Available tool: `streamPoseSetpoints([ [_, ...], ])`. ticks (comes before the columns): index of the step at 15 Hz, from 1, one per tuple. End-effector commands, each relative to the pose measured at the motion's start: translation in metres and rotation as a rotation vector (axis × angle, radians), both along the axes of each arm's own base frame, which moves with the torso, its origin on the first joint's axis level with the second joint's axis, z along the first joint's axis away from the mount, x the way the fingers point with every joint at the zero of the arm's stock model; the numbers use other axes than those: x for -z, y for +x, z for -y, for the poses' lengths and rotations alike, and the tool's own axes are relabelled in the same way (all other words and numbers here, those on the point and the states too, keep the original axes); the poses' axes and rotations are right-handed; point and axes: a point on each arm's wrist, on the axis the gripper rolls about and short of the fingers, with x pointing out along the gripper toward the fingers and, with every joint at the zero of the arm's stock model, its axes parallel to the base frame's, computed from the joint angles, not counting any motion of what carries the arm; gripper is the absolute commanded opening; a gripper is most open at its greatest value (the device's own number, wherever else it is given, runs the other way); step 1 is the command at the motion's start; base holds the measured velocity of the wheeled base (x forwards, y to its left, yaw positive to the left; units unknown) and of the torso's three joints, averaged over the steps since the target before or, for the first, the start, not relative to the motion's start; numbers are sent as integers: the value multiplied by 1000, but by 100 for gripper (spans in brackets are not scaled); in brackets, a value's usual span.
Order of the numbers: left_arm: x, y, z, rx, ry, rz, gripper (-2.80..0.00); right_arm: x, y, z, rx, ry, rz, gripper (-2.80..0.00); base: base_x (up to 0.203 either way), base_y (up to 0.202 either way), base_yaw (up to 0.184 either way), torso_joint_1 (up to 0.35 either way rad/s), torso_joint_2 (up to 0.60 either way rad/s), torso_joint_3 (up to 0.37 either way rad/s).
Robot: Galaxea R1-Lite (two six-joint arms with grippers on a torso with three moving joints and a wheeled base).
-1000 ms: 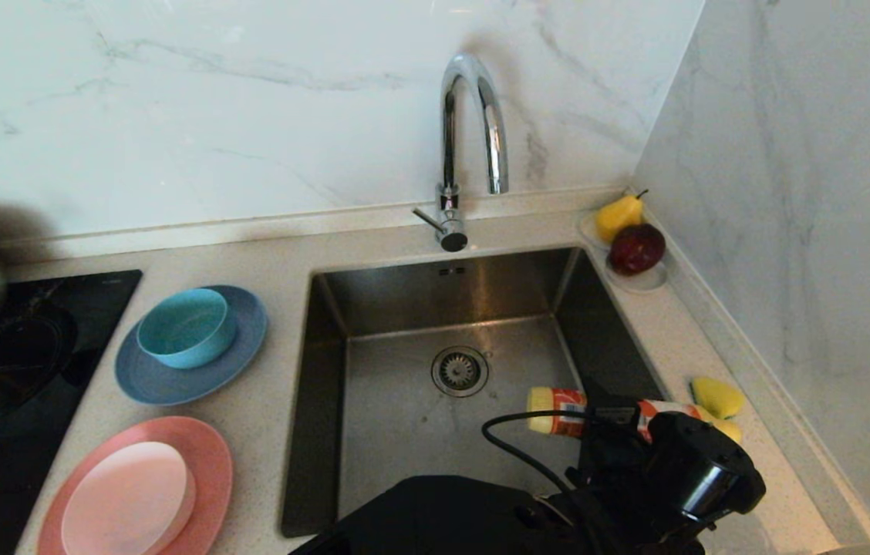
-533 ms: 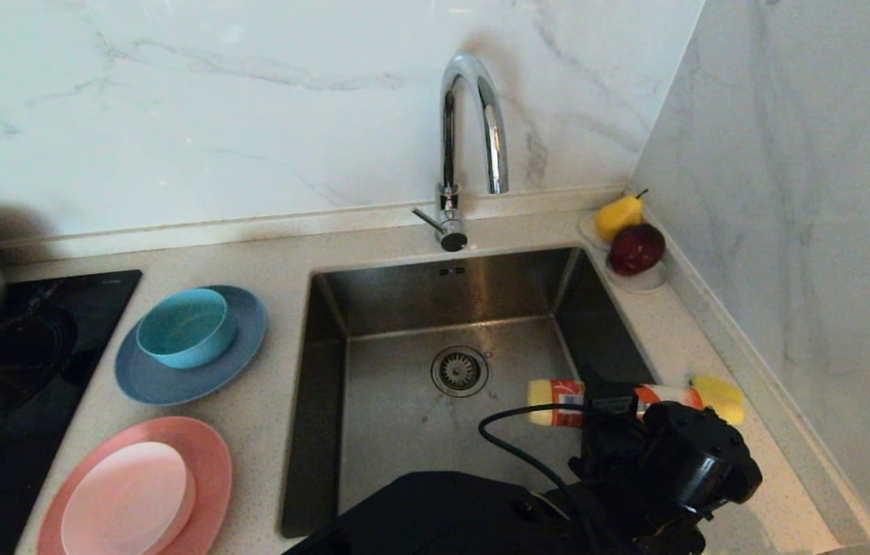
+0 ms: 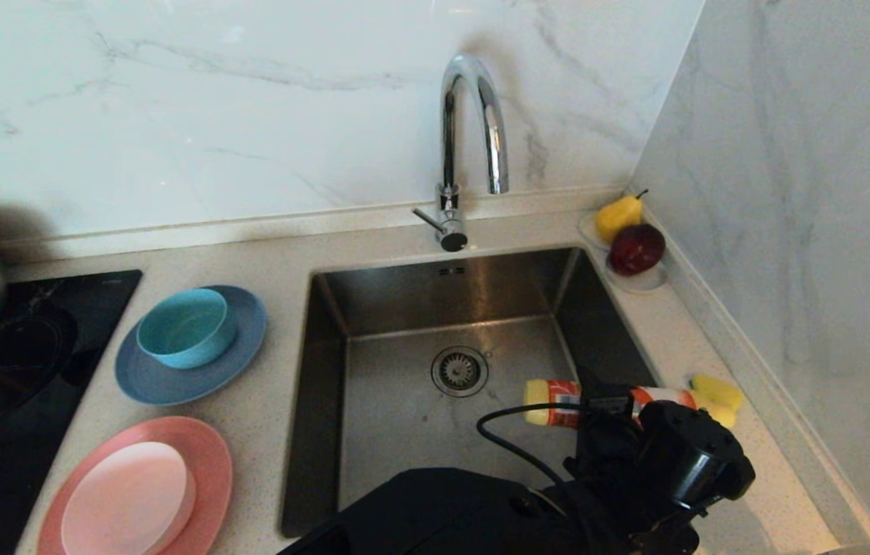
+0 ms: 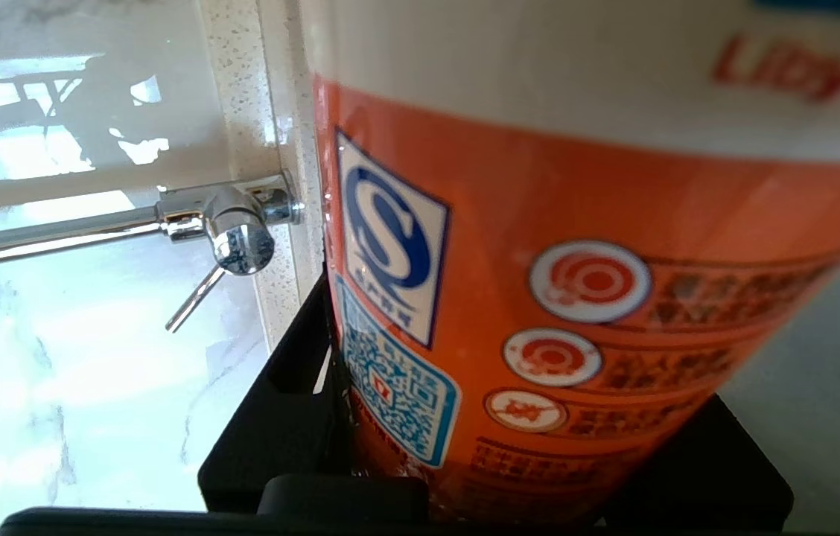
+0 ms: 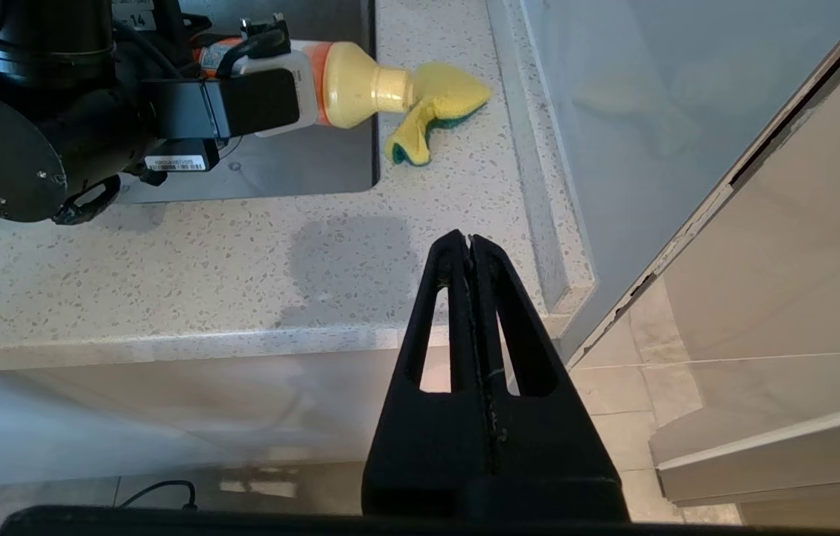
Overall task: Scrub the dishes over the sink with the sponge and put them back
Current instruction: Squeeze it onto the sponge, then place the dish soap on the table
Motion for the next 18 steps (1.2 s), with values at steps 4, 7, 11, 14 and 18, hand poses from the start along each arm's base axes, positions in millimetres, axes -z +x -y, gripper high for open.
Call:
streamPoseSetpoints([
  [4, 7, -1, 1, -2, 29, -8, -280, 0, 0, 0, -1, 0, 1, -280, 0, 0, 0, 0, 0, 0],
  [7, 15, -1, 1, -3, 42, -15, -280, 0, 0, 0, -1, 0, 0, -280, 0, 0, 0, 0, 0, 0],
  [11, 6, 0, 1, -6, -11, 1, -280, 0, 0, 0, -1, 0, 0, -280, 0, 0, 0, 0, 0, 0],
  [14, -20, -1, 0, -8, -123, 48, -280, 0, 0, 0, -1, 0, 0, -280, 0, 0, 0, 0, 0, 0],
  [18, -50, -4, -2, -14, -275, 93, -280, 0, 0, 0, -1, 0, 0, -280, 0, 0, 0, 0, 0, 0],
])
